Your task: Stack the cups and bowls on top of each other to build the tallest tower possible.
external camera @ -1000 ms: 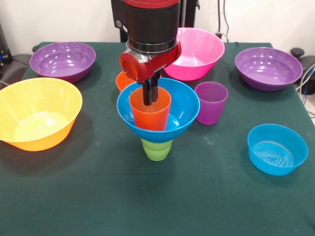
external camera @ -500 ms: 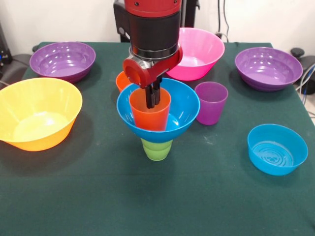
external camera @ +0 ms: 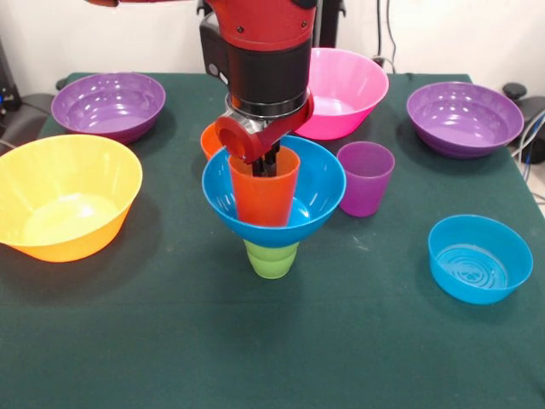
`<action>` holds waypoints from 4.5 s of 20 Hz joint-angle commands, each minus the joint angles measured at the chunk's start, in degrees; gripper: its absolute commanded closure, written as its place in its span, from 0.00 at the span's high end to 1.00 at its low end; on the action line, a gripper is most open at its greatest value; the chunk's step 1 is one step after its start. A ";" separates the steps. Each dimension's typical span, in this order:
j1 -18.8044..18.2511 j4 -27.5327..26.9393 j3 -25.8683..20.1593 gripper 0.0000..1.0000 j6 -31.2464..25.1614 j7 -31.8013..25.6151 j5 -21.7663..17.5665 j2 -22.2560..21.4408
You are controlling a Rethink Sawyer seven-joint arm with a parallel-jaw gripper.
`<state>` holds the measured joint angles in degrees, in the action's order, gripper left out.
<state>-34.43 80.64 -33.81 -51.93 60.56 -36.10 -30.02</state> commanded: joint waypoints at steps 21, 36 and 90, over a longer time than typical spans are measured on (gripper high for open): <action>0.27 0.95 -1.38 0.00 0.02 -9.42 -3.62 0.99; -0.16 1.34 -1.79 0.00 -0.64 -9.71 -2.93 0.35; -1.59 3.55 -3.38 0.00 -13.76 -12.02 4.13 -12.84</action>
<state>-35.28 84.44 -35.90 -58.33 60.56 -30.93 -43.95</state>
